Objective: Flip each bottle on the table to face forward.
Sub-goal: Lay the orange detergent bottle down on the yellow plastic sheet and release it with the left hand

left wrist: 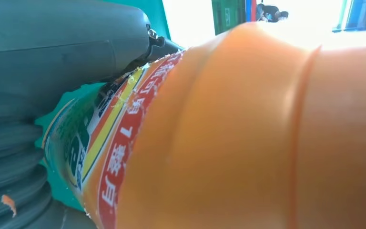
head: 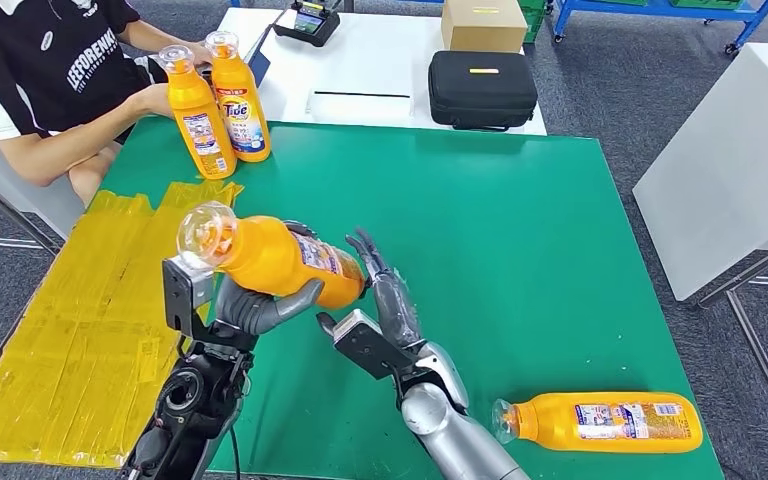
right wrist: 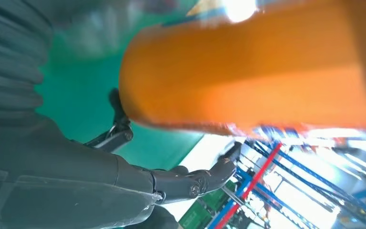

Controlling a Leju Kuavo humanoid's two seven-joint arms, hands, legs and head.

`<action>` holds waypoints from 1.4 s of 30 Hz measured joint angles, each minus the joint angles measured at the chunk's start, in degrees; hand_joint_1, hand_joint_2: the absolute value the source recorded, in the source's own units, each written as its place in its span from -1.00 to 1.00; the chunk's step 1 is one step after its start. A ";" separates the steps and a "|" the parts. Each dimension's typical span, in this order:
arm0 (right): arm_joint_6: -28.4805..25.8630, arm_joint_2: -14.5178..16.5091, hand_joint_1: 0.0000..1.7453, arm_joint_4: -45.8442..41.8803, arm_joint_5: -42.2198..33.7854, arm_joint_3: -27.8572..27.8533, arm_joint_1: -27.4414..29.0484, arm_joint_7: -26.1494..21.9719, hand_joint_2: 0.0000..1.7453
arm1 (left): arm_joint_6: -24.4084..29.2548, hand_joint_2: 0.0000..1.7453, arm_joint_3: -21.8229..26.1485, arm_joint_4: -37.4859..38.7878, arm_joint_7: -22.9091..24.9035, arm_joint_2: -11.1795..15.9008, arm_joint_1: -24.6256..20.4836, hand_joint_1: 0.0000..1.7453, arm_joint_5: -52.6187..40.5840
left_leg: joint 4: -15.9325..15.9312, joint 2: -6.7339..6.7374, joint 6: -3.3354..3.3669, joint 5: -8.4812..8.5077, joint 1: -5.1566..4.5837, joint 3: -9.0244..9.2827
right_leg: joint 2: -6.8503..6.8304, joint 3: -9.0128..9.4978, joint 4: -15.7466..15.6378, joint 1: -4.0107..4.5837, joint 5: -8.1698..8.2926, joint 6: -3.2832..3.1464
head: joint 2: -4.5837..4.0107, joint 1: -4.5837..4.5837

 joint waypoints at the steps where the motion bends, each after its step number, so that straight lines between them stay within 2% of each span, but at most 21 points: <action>1: -0.12 -0.15 -1.00 -0.81 -0.06 0.00 0.34 -0.02 1.00 | 0.25 1.00 0.18 0.00 -0.24 0.01 0.03 1.00 -0.02 | 0.00 0.00 0.00 0.00 0.00 0.00 | 0.00 0.00 0.00 0.00 0.00 0.00 | 0.00 0.01; 10: -0.64 -1.22 -1.00 -8.54 -0.90 0.00 2.44 -0.35 1.00 | 2.06 1.00 1.54 -0.02 -0.97 0.04 0.28 1.00 -1.00 | 0.00 0.00 0.00 0.00 0.00 -0.01 | 0.00 -0.01 0.00 0.00 0.00 0.00 | 0.00 0.00; 12: -0.52 -1.34 -1.00 -9.84 -1.93 -0.01 2.92 -0.51 1.00 | 4.36 1.00 1.75 -0.02 -1.39 0.04 0.30 1.00 -2.99 | 0.00 0.00 0.00 0.00 0.00 -0.01 | 0.00 -0.01 0.00 0.00 0.00 0.00 | 0.00 0.01; 15: 1.71 -1.77 -1.00 -14.33 -6.85 -0.04 4.48 -0.60 1.00 | 14.54 1.00 2.16 -0.02 -2.83 0.19 0.29 1.00 -12.77 | 0.00 0.01 0.00 0.00 0.00 -0.01 | 0.00 -0.02 0.00 0.00 0.00 0.00 | 0.00 0.01; 17: 4.62 -2.18 -1.00 -18.54 -11.85 -0.08 5.88 -0.24 1.00 | 24.34 1.00 2.33 -0.02 -3.10 0.45 0.27 1.00 -23.81 | 0.00 0.02 0.00 0.00 0.00 -0.02 | 0.00 -0.04 0.00 0.00 0.00 0.00 | 0.00 -0.01; 19: 8.12 -2.72 -1.00 -23.01 -18.19 -0.21 7.14 0.31 1.00 | 31.12 1.00 2.46 0.18 -2.17 0.85 0.13 1.00 -34.15 | 0.00 0.00 0.00 0.00 0.00 -0.04 | -0.01 -0.06 0.00 0.00 -0.01 0.00 | 0.00 -0.01; 21: 11.03 -3.36 -1.00 -26.96 -23.97 -0.44 7.90 0.64 1.00 | 33.73 1.00 2.68 0.94 -1.16 1.30 -0.17 1.00 -40.43 | 0.00 -0.01 0.00 0.00 0.00 -0.05 | -0.01 -0.06 0.00 0.00 -0.01 -0.01 | 0.00 -0.01; 24: 12.58 -4.22 -1.00 -30.98 -27.78 -0.79 8.48 0.66 1.00 | 36.64 1.00 2.85 2.84 0.85 1.79 -0.59 1.00 -46.93 | 0.00 0.10 0.00 -0.01 -0.01 -0.04 | 0.02 -0.09 -0.01 -0.02 0.00 -0.01 | 0.00 0.01; 26: 12.92 -4.78 -1.00 -33.03 -29.42 -0.98 8.91 0.45 1.00 | 40.70 1.00 2.93 4.64 5.61 2.18 -1.15 1.00 -57.84 | 0.00 0.12 0.01 0.00 -0.03 -0.04 | 0.02 -0.09 -0.01 -0.03 0.01 -0.01 | 0.00 0.01; 28: 13.09 -5.36 -1.00 -35.08 -30.55 -1.08 9.32 0.27 1.00 | 44.26 1.00 3.32 6.58 13.31 2.73 -1.84 1.00 -74.96 | 0.00 0.11 0.01 0.00 -0.03 -0.04 | 0.02 -0.08 -0.01 -0.03 0.01 0.00 | 0.00 0.00; 30: 13.11 -5.75 -1.00 -36.43 -31.02 -1.15 9.54 0.23 1.00 | 45.42 1.00 3.68 7.84 19.26 3.16 -2.41 1.00 -86.96 | 0.00 0.11 0.01 0.01 -0.03 -0.03 | 0.01 -0.08 -0.01 -0.02 0.02 0.00 | 0.00 0.01; 34: 13.11 -5.86 -1.00 -36.81 -31.11 -1.19 9.60 0.23 1.00 | 45.47 1.00 3.68 8.33 21.41 3.37 -2.70 1.00 -90.08 | 0.00 0.11 0.01 0.01 -0.03 -0.03 | 0.01 -0.09 -0.01 -0.02 0.02 0.00 | 0.00 0.01; 36: 13.11 -5.99 -1.00 -37.29 -31.17 -1.25 9.65 0.23 1.00 | 45.48 1.00 2.94 9.30 25.31 4.13 -3.32 1.00 -93.33 | 0.00 0.11 0.01 0.01 -0.02 -0.03 | 0.02 -0.09 -0.01 -0.02 0.02 0.00 | 0.00 0.02; 38: 13.05 -6.38 -1.00 -38.67 -31.11 -1.31 9.80 0.07 1.00 | 45.49 1.00 -0.64 13.51 34.56 6.22 -5.64 1.00 -96.40 | 0.00 0.14 0.00 0.02 -0.01 -0.02 | 0.03 -0.09 -0.01 -0.01 0.03 -0.01 | 0.00 0.01; 40: 12.37 -7.12 -1.00 -40.93 -30.28 -1.31 10.30 -0.70 1.00 | 44.74 1.00 -6.68 22.50 43.79 8.79 -9.31 1.00 -95.83 | 0.00 0.16 -0.01 0.02 0.01 -0.02 | 0.04 -0.08 0.01 0.01 0.03 -0.01 | 0.00 0.00; 42: 11.31 -7.78 -1.00 -42.73 -28.94 -1.31 11.05 -1.62 1.00 | 43.41 1.00 -10.44 29.78 47.80 10.16 -11.66 1.00 -94.86 | 0.00 0.16 -0.02 0.02 0.02 -0.03 | 0.04 -0.09 0.01 0.01 0.03 -0.01 | 0.00 0.00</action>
